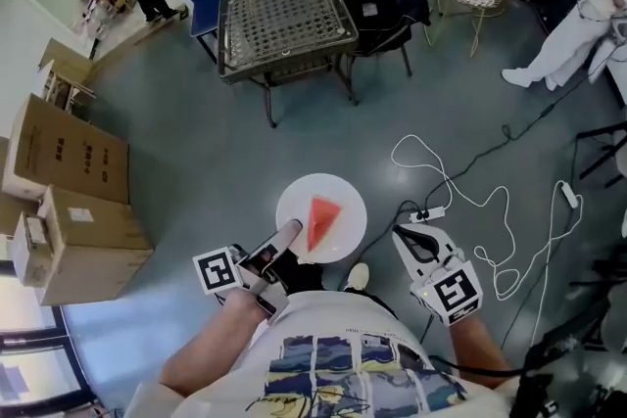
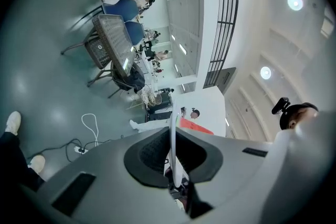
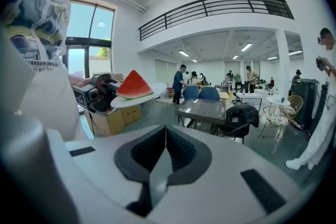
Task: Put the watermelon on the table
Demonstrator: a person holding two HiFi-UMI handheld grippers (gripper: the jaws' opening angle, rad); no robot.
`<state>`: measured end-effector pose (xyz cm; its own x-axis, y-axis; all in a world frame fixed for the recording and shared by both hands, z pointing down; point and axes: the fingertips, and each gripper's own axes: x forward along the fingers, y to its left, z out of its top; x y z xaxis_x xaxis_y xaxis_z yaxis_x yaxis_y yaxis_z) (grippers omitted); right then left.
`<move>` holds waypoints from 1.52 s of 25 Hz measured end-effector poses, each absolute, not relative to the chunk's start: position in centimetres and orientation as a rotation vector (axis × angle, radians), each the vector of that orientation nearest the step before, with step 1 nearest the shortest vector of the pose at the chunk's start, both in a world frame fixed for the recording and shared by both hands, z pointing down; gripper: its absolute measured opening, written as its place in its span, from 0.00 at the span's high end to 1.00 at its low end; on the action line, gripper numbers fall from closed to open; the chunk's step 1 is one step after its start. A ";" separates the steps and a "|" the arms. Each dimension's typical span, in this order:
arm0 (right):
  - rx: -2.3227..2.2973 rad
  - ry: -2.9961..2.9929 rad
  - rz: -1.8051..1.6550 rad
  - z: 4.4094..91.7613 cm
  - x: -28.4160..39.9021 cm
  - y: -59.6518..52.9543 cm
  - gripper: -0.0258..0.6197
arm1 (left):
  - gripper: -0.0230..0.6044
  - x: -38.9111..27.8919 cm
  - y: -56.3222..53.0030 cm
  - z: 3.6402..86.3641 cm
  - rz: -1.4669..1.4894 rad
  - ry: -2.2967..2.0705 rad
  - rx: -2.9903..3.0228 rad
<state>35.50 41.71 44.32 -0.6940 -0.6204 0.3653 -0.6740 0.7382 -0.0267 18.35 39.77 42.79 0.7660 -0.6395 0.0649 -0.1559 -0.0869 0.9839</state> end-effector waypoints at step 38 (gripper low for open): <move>0.641 -2.709 0.074 41.7 11.7 5.2 0.85 | 0.92 -5.9 5.5 47.5 -0.687 -0.917 1.560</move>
<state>11.65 5.18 41.73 -0.8343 -0.4242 0.3521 -0.4429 0.8961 0.0301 -5.94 5.53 47.47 0.5249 -0.8494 0.0545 -0.1862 -0.0521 0.9811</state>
